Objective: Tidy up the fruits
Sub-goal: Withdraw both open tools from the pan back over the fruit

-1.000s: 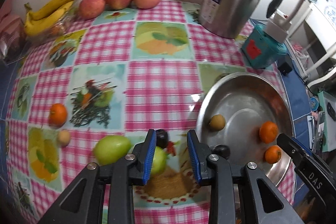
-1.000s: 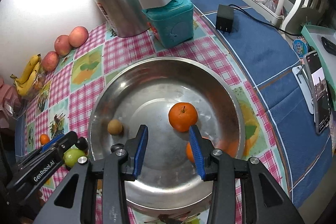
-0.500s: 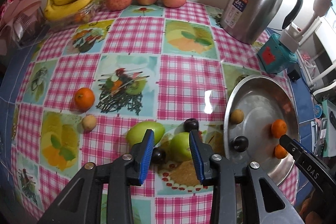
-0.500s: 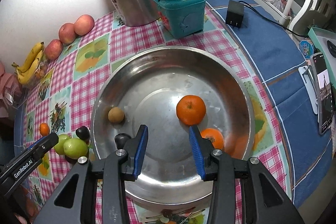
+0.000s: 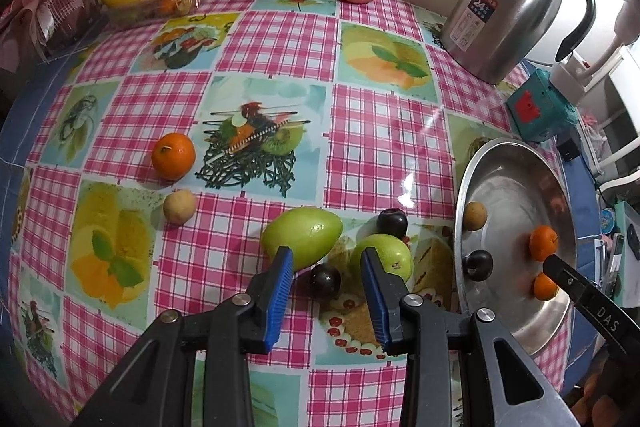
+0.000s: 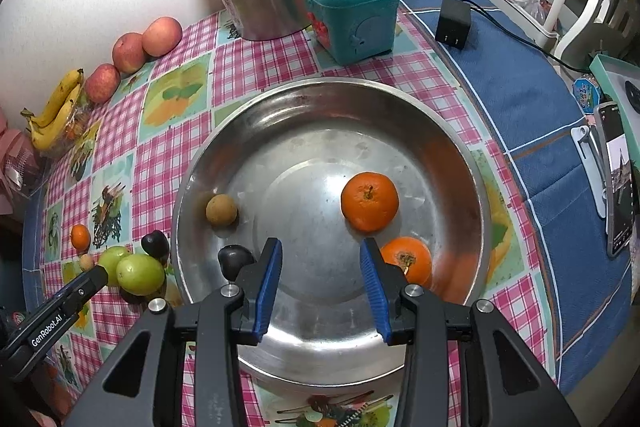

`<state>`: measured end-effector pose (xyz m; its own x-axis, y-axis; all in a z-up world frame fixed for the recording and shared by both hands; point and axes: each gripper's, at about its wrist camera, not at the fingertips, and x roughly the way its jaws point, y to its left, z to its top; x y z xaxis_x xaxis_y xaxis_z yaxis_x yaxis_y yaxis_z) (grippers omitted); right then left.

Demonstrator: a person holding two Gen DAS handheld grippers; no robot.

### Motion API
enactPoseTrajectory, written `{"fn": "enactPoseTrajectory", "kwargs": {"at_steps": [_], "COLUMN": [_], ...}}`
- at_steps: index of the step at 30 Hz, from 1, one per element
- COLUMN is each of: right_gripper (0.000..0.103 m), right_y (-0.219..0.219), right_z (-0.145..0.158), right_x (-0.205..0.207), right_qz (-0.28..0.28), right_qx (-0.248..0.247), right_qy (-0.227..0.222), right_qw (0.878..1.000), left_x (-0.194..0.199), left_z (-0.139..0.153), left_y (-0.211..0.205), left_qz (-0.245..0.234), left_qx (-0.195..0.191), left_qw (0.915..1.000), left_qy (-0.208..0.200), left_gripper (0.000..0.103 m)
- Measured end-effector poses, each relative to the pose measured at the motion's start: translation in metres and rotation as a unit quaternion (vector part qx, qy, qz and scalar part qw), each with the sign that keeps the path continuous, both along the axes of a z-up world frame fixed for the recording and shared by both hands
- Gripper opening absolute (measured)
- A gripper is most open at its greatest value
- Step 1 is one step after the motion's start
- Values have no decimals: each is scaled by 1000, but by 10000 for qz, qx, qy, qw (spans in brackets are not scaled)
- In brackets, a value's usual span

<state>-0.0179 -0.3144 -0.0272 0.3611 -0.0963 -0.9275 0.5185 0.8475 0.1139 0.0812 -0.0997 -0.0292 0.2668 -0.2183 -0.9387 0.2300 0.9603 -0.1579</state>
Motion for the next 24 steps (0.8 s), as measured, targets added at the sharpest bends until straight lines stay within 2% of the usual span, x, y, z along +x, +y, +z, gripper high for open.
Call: {"fn": "enactPoseTrajectory", "kwargs": {"at_steps": [6, 7, 10, 12, 15, 20, 22, 24], "right_gripper": [41, 41, 41, 42, 58, 63, 73, 73], "right_y": [1, 2, 3, 4, 5, 5, 5, 6], "right_z": [-1, -1, -1, -2, -3, -4, -5, -5], "right_x": [1, 2, 3, 4, 5, 6, 7, 8], "right_qz": [27, 30, 56, 75, 69, 105, 134, 186], "right_qx": [-47, -51, -77, -70, -129, -193, -210, -229], "right_qy": [53, 56, 90, 99, 102, 139, 151, 146], "right_qw": [10000, 10000, 9999, 9999, 9998, 9997, 9996, 9995], "left_x": [-1, -1, 0, 0, 1, 1, 1, 1], "left_z": [-2, -1, -1, -1, -1, -3, -3, -3], "left_y": [-1, -1, -1, -1, 0, 2, 2, 3], "left_qz": [-25, -29, -35, -43, -18, 10, 25, 40], "left_qx": [-27, -29, -31, -13, 27, 94, 121, 124], "left_qw": [10000, 10000, 10000, 10000, 10000, 9999, 9999, 9999], "left_qy": [30, 31, 11, -23, -49, -62, -69, -76], "left_gripper": [39, 43, 70, 71, 78, 86, 87, 87]}}
